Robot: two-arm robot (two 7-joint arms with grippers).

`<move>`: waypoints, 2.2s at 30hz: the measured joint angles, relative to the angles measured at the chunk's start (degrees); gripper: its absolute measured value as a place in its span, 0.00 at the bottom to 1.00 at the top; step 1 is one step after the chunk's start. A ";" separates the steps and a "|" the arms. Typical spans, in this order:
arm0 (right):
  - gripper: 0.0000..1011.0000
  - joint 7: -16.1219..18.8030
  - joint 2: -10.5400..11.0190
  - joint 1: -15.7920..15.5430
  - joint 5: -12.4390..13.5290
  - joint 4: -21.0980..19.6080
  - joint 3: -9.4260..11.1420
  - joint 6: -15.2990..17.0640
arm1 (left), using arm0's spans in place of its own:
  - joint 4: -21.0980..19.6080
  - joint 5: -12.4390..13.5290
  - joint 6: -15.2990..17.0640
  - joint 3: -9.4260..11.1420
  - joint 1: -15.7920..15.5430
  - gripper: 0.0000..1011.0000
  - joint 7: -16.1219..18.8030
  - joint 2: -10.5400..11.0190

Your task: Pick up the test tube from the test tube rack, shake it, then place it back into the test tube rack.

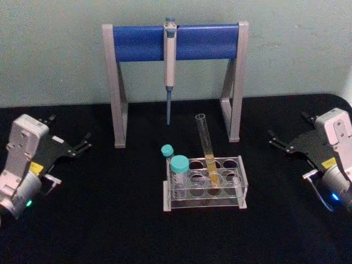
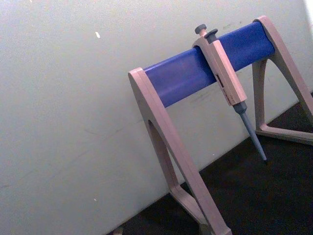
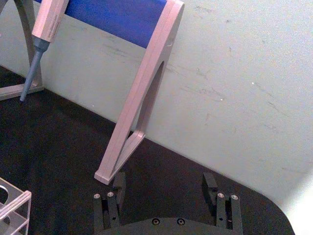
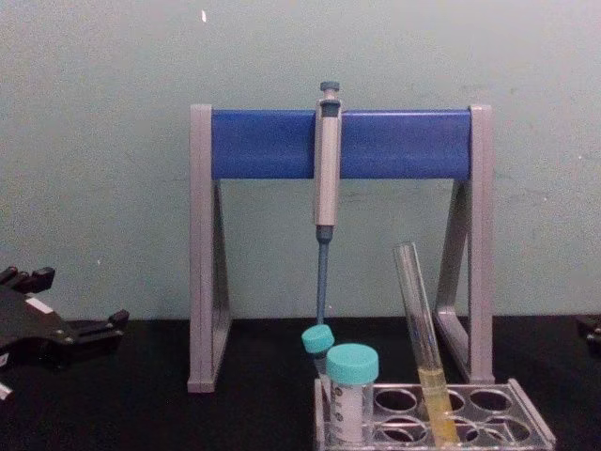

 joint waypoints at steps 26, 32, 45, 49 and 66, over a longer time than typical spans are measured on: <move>0.99 0.05 -0.05 -0.04 -0.04 0.00 0.16 -0.03 | 0.00 0.00 0.00 0.00 0.00 0.99 0.00 0.00; 0.99 2.03 -0.35 -0.84 0.80 -0.95 1.84 -1.16 | 0.00 0.00 0.00 0.00 0.00 0.99 0.00 0.00; 0.99 12.17 1.27 -3.46 6.28 -7.34 4.08 -3.65 | 0.00 0.00 0.00 0.00 0.00 0.99 0.00 0.00; 0.99 15.37 1.35 -3.70 7.18 -9.01 3.84 -3.99 | 0.00 0.00 0.00 0.00 0.00 0.99 0.00 0.00; 0.99 24.64 -2.83 -0.50 10.26 -10.46 0.54 3.57 | 0.00 0.00 0.00 0.00 0.00 0.99 0.00 0.00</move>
